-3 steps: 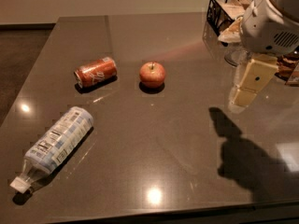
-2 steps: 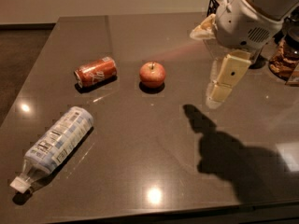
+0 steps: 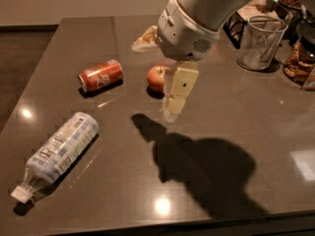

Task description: Pick blue plastic bottle

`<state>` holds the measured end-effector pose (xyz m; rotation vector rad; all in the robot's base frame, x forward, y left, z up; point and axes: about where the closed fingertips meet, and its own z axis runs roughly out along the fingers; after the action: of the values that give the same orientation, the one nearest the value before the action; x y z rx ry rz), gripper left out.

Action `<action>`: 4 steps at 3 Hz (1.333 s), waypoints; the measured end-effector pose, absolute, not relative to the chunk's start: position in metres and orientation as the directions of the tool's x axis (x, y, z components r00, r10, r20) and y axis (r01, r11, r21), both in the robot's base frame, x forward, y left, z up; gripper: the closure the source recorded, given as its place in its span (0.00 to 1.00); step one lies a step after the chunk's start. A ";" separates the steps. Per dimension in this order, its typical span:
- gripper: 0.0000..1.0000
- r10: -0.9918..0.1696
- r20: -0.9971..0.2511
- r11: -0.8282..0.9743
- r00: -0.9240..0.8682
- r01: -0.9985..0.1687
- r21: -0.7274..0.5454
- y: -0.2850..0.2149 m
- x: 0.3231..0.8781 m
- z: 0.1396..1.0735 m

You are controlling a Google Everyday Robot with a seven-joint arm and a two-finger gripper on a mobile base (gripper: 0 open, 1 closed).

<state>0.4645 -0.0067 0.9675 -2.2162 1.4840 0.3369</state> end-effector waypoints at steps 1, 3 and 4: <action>0.00 -0.732 -0.454 -0.460 0.508 -0.860 -0.222 0.042 0.451 0.956; 0.00 -0.566 -0.426 -0.696 0.706 -0.686 -0.213 0.120 0.418 0.921; 0.00 -0.512 -0.362 -0.775 0.779 -0.601 -0.197 0.147 0.407 0.894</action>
Offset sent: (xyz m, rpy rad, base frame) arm -0.0522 0.1398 -0.0458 0.0076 0.0409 0.5249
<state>0.4074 0.1475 0.8936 -2.6700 0.8582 0.4174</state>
